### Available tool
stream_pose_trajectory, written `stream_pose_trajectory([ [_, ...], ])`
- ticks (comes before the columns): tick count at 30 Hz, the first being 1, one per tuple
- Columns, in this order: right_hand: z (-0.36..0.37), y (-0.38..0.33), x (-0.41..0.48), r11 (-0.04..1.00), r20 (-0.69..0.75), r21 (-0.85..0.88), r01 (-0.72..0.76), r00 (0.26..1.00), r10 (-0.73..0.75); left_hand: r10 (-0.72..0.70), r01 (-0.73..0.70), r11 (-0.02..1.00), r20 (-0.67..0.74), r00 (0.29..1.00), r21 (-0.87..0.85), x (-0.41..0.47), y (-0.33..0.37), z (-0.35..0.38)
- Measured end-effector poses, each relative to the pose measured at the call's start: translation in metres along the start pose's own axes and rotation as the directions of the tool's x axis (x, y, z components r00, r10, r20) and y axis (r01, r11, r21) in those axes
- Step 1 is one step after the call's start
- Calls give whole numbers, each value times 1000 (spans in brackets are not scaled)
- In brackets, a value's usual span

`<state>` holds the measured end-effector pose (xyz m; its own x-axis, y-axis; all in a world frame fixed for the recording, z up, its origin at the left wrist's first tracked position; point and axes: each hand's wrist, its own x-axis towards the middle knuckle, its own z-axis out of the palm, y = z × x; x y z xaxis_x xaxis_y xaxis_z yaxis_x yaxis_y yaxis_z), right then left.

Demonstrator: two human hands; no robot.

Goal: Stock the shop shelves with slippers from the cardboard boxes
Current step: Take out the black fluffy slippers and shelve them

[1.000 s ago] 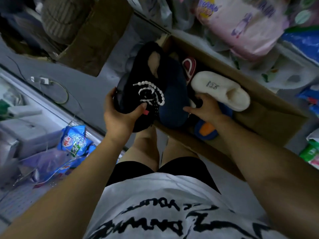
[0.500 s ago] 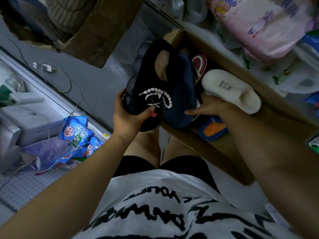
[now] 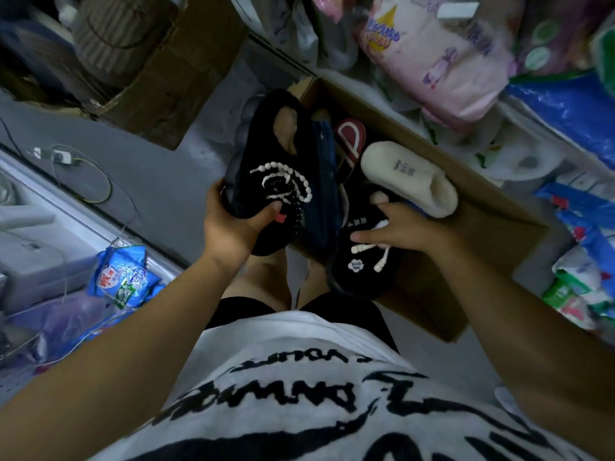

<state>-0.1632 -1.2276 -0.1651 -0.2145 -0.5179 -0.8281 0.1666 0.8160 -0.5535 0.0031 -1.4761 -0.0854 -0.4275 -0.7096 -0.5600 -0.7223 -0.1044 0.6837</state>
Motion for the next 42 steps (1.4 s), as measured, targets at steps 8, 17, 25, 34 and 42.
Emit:
stream_pose_trajectory([
  [8, 15, -47, -67, 994, -150, 86, 68, 987, -54, -71, 78, 988, 59, 996, -130, -11, 19, -18],
  [17, 74, -106, -89, 958, -315, 254, 134, 948, -49, -183, 255, 956, 380, 907, -148, -1, 14, -86],
  [25, 204, -153, -67, 861, -587, 479, 172, 792, 169, -223, 219, 973, 536, 814, 73, 41, -13, -168],
  [34, 282, -203, -63, 501, -495, 826, 258, 758, 425, -216, 200, 975, 634, 742, 98, 76, -7, -221],
  [42, 248, -228, -73, 521, -505, 795, 310, 814, 287, -136, 185, 983, 630, 765, -13, 86, 19, -224],
])
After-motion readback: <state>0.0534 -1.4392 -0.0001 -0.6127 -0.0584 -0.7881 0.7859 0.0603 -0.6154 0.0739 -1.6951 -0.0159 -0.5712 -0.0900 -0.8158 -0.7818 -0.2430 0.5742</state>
